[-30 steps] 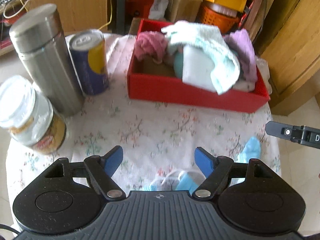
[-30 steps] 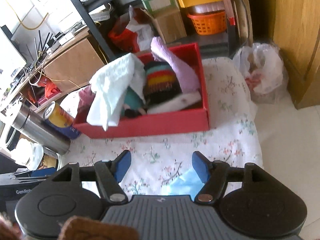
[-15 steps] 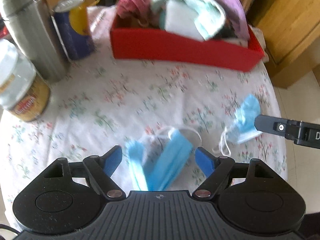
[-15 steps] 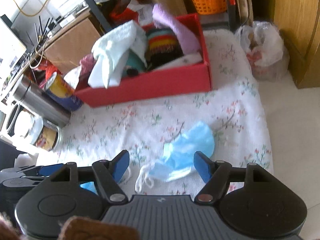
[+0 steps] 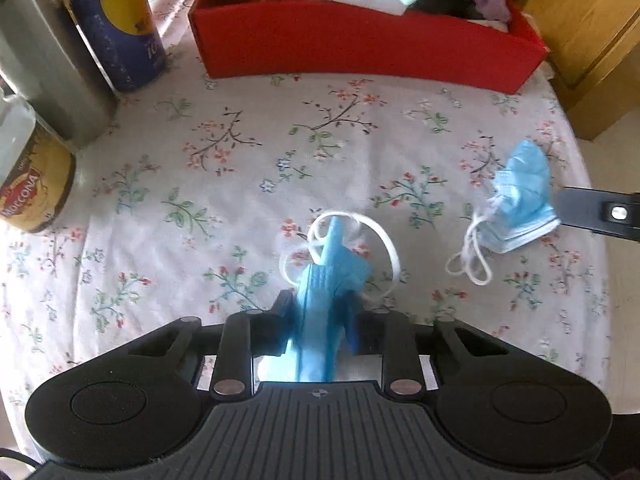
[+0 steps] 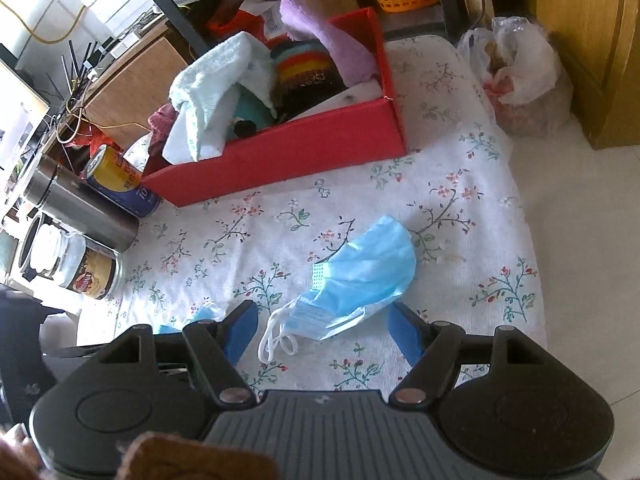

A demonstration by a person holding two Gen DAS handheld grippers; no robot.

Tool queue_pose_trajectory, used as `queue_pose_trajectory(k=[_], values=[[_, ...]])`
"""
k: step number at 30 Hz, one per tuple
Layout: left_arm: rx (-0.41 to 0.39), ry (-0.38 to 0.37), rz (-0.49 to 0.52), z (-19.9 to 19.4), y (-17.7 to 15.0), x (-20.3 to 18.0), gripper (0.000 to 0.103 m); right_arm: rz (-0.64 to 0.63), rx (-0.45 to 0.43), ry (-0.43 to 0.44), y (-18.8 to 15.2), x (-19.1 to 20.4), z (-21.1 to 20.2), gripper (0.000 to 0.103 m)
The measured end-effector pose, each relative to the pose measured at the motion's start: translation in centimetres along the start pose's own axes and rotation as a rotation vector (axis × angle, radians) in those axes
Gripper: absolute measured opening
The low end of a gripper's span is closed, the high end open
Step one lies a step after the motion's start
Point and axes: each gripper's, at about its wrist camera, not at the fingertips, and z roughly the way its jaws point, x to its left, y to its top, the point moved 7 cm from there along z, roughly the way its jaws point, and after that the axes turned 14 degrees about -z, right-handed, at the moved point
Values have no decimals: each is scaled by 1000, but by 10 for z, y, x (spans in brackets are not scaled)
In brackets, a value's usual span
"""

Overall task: Organize soft objects
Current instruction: 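Grasp a blue face mask with the left gripper while the right grasps another mask, then lift the blue mask with the left gripper while the right gripper lifts its mask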

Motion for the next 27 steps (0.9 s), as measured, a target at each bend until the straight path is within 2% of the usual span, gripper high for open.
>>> queue_pose_trajectory(k=[2,3,9,18,24,27], values=[[1,-11,7,-1,-1,0,18,2,7,-7,0,0,4,53],[1,-17,6,-2,-2,1,17,3,11,-9,-1,1,7,54],[-18,-73,-18,-19,1,8,13,17,31,-35,2,3,21,54],[-22,-113,-24,-26,3,9,13,-62,74,-144,9,10,49,55],[-24,-99,-22,-25,4,13,13,-73,92,-190,7,1,61,55],[-20,-107,-20,-26,3,9,14,-84,84,-182,7,2,63,53]])
